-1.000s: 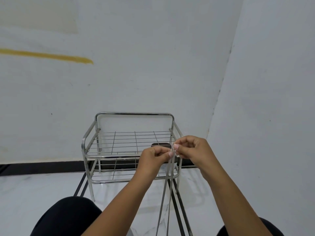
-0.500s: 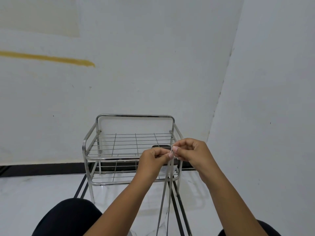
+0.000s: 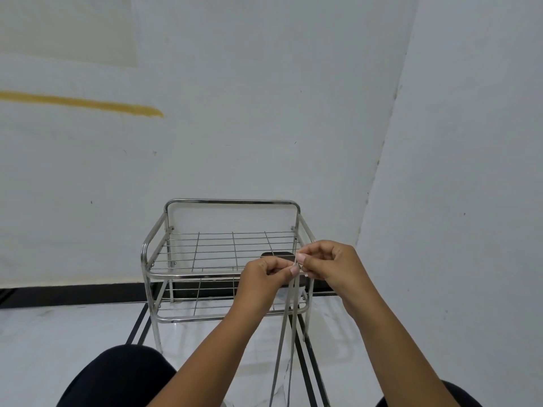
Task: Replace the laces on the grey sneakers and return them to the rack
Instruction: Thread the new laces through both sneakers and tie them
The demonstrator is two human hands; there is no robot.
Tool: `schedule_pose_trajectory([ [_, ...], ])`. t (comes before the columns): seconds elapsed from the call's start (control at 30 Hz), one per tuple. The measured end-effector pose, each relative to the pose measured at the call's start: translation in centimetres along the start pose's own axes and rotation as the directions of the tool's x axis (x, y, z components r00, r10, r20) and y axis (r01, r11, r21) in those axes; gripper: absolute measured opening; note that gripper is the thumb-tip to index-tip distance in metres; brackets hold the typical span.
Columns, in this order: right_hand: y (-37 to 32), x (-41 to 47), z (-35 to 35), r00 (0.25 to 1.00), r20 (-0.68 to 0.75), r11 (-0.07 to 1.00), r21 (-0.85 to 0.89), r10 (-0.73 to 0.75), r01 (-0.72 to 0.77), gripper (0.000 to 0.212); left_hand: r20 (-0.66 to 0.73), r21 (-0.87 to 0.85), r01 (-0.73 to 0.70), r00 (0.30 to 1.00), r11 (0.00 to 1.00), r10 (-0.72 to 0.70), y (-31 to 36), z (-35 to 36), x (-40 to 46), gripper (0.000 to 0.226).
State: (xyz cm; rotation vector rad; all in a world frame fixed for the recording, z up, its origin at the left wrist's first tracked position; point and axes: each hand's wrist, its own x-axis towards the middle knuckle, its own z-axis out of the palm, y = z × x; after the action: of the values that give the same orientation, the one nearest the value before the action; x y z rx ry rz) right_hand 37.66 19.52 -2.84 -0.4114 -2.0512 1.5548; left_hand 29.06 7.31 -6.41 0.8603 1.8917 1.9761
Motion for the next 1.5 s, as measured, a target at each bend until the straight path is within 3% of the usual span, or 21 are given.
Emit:
schedule_pose_trajectory([
  [0.37, 0.2, 0.04, -0.06, 0.999, 0.04, 1.0, -0.008, 0.002, -0.002, 0.005, 0.005, 0.094, -0.03, 1.0, 0.995, 0.03, -0.25, 0.04, -0.03, 0.003],
  [0.6, 0.15, -0.01, -0.01, 0.999, 0.042, 0.999, -0.02, -0.028, 0.029, 0.008, 0.061, 0.074, -0.028, 0.998, 0.997, 0.024, -0.41, 0.14, -0.01, 0.005],
  [1.23, 0.02, -0.01, -0.37, 0.999, 0.039, 0.999, -0.028, -0.023, 0.024, 0.007, 0.047, 0.076, -0.017, 0.999, 0.997, 0.013, -0.51, 0.15, 0.16, 0.007],
  [1.4, 0.2, 0.29, -0.83, 1.0, -0.017, 1.0, -0.009, 0.024, -0.024, 0.008, 0.037, 0.092, -0.024, 0.999, 0.995, 0.021, -0.61, 0.23, 0.16, 0.009],
  [1.5, 0.29, 0.2, -0.89, 0.998, 0.052, 0.999, -0.041, 0.038, -0.036, 0.005, 0.032, 0.09, -0.026, 0.999, 0.996, 0.023, -0.72, 0.11, 0.19, 0.009],
])
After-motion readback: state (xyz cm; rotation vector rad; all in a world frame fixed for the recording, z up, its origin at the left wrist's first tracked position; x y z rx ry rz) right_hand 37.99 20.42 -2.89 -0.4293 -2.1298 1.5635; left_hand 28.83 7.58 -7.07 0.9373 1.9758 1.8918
